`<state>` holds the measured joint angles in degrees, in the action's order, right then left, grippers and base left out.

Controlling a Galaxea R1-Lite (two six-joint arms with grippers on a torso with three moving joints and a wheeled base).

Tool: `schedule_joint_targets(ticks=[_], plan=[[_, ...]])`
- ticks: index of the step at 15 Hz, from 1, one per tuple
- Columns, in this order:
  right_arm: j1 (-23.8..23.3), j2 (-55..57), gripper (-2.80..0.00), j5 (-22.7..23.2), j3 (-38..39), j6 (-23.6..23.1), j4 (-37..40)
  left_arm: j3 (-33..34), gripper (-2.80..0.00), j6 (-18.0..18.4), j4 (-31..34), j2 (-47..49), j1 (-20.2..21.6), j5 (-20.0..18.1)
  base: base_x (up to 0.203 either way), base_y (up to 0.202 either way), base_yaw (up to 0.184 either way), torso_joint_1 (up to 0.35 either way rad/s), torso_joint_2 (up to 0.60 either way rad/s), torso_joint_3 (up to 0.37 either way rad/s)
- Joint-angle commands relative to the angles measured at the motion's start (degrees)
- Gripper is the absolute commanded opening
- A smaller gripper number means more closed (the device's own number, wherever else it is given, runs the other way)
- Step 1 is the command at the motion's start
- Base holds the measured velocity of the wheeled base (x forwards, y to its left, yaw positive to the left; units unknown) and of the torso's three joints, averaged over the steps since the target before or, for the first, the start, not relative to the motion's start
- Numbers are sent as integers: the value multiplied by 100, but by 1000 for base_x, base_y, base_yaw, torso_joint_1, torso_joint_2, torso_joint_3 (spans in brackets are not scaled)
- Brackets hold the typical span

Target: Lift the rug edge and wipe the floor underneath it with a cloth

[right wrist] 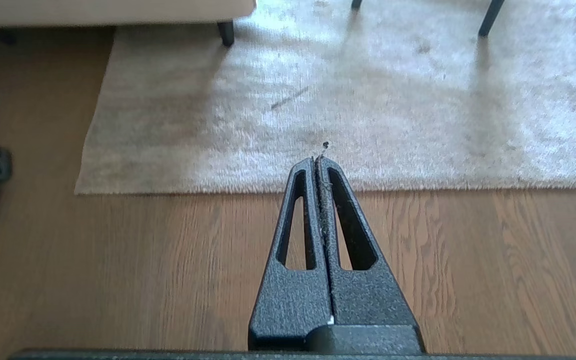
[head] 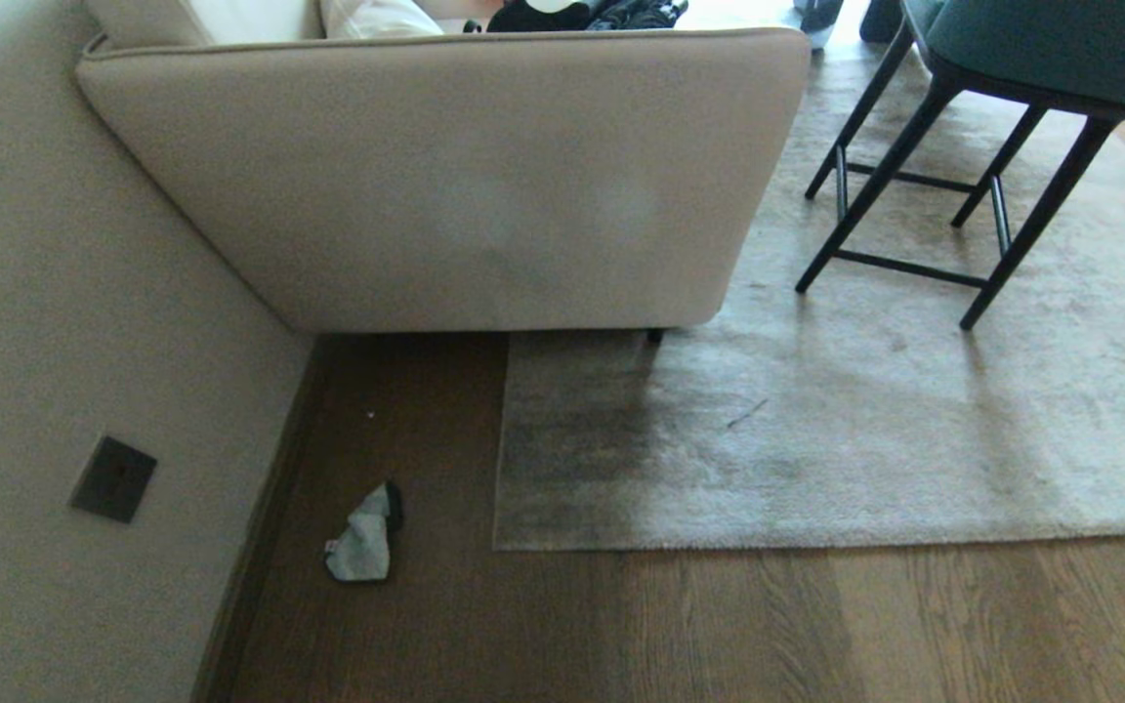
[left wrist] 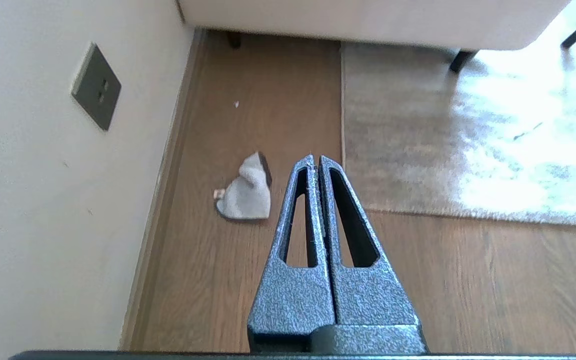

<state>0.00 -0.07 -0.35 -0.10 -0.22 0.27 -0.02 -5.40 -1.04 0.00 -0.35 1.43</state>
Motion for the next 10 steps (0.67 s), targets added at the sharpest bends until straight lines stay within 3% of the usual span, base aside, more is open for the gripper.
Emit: schedule_joint_targets(ticks=[1, 10], plan=[[0, 7, -280, -1, 1, -4, 0, -2, -280, -5, -2, 0, 0, 3, 0, 0, 0, 4, 4, 200], [0, 7, -280, -1, 1, -4, 0, -4, -280, -14, -2, 0, 0, 7, 0, 0, 0, 2, 3, 201]])
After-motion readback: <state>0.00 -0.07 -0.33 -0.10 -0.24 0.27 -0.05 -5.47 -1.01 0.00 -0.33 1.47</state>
